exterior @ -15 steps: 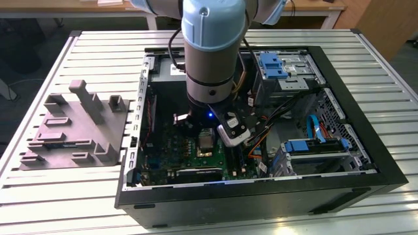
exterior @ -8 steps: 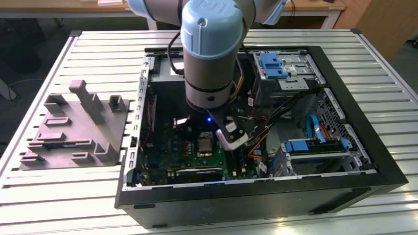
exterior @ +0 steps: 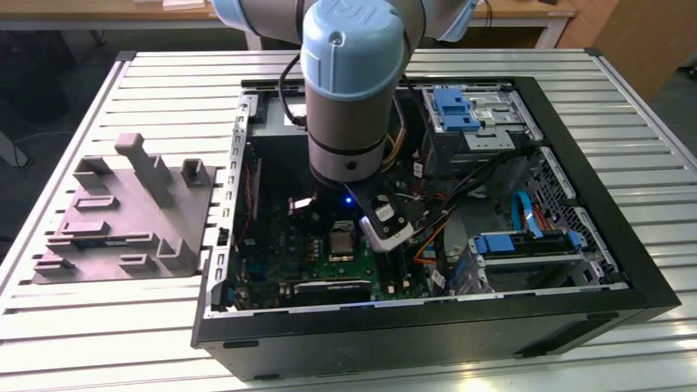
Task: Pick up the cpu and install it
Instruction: 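Place the cpu into insertion slot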
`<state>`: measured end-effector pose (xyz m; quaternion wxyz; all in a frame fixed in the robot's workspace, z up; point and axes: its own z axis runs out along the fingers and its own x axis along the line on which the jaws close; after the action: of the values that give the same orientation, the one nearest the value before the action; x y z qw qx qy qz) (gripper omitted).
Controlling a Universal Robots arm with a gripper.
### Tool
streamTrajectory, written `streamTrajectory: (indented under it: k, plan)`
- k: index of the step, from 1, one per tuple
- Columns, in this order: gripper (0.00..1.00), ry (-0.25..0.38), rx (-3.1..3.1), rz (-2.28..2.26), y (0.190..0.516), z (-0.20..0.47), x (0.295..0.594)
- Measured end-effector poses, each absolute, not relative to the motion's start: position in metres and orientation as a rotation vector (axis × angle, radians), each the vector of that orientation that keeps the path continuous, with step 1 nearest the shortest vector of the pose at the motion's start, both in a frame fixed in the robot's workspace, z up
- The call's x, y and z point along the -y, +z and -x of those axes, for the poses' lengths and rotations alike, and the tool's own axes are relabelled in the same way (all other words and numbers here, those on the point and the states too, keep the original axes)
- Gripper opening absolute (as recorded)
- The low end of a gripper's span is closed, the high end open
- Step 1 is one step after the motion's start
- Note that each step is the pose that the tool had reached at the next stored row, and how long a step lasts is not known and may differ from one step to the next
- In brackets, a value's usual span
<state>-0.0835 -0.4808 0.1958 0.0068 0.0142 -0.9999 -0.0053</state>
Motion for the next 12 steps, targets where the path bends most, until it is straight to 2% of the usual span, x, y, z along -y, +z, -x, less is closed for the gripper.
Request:
streamTrajectory:
  k: [12]
  plan:
    - [0.47, -0.016, 3.126, -0.044, 0.189, 0.0838, 0.4826]
